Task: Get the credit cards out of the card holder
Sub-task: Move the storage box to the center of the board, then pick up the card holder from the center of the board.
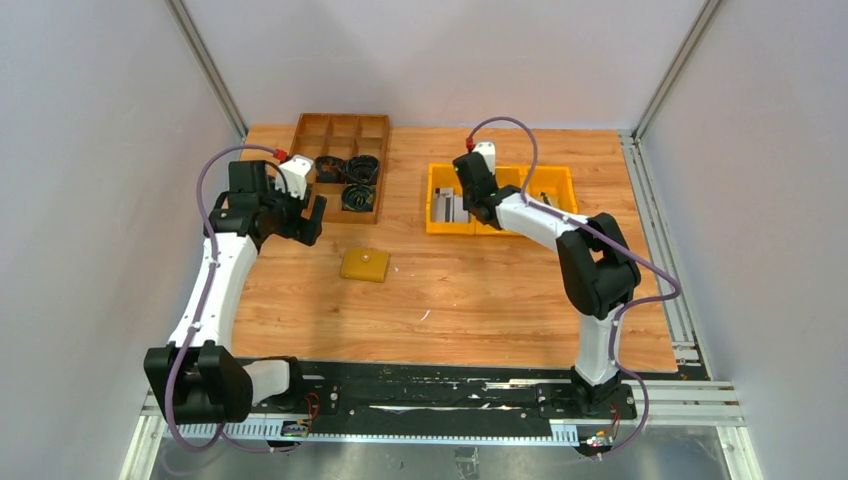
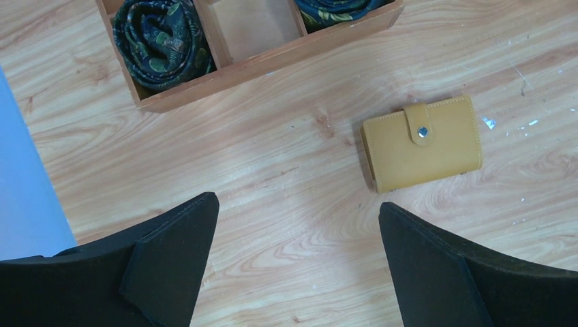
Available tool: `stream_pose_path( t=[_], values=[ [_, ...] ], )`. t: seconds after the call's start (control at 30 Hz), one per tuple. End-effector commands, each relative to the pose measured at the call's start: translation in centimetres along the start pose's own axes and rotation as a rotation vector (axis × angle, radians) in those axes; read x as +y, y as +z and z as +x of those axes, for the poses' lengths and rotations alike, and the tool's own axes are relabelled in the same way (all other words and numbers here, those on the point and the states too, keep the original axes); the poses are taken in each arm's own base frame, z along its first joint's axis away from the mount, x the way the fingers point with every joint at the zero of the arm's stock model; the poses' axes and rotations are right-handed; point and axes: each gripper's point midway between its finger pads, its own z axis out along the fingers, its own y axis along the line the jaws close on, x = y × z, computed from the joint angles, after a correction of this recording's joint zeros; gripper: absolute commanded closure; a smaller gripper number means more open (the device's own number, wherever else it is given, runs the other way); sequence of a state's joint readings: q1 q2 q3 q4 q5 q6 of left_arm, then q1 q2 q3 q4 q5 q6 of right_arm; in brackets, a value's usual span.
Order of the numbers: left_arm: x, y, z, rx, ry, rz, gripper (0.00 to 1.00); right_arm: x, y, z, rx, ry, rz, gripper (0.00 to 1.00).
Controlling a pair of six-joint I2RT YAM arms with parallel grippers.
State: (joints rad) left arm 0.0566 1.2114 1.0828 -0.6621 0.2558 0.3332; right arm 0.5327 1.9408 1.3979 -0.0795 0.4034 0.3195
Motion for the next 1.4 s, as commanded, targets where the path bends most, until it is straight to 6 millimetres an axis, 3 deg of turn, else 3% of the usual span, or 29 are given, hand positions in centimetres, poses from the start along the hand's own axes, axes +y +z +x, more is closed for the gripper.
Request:
stream_pose_path(
  t=[0.0,0.27,0.43,0.5,0.57,0.63,0.7,0.73,0.97,1.07,1.17,1.37],
  values=[
    [-0.3,-1.4,-0.7,-0.028,0.045,0.014,0.0,2.8,-2.7,5.0,0.087,-0.063,-0.021,0.93],
    [-0.9,-1.7,-0.3,-0.02,0.055,0.042,0.0,3.7,-5.9,7.1,0.084,-0.066,0.065,0.98],
    [-1.5,-2.2,-0.2,-0.02,0.067,0.068,0.0,3.5,-7.5,6.1,0.04,-0.061,0.128,0.95],
    [-1.6,-2.5,-0.2,-0.024,0.075,0.068,0.0,3.6,-8.1,5.5,0.028,-0.044,0.116,0.84],
    [-1.5,-2.7,-0.2,-0.019,0.078,0.062,0.0,4.0,-8.9,4.7,0.006,-0.053,0.091,0.64],
    [-1.4,-2.9,-0.3,-0.014,0.079,0.057,0.0,5.6,-9.9,3.5,-0.03,-0.097,0.012,0.48],
    [-1.3,-3.3,-0.6,-0.018,0.081,0.05,0.0,8.4,-11.3,2.4,-0.06,-0.164,-0.119,0.35],
    [-1.2,-3.5,-0.7,-0.019,0.078,0.046,0.0,11.0,-12.2,2.0,-0.056,-0.212,-0.252,0.33],
    [-0.1,-4.6,-1.4,-0.017,0.052,0.005,0.0,21.4,-16.5,2.5,-0.016,-0.334,-0.696,0.18],
    [0.4,-5.8,-1.7,-0.011,0.046,-0.005,0.0,24.5,-16.3,3.9,0.034,-0.332,-0.781,0.16],
    [0.8,-6.9,-1.9,-0.009,0.059,-0.02,0.0,26.5,-14.9,5.6,0.105,-0.331,-0.811,0.14],
    [0.5,-7.5,-1.8,-0.021,0.071,-0.015,0.0,28.4,-11.1,9.0,0.238,-0.385,-0.773,0.11]
  ],
)
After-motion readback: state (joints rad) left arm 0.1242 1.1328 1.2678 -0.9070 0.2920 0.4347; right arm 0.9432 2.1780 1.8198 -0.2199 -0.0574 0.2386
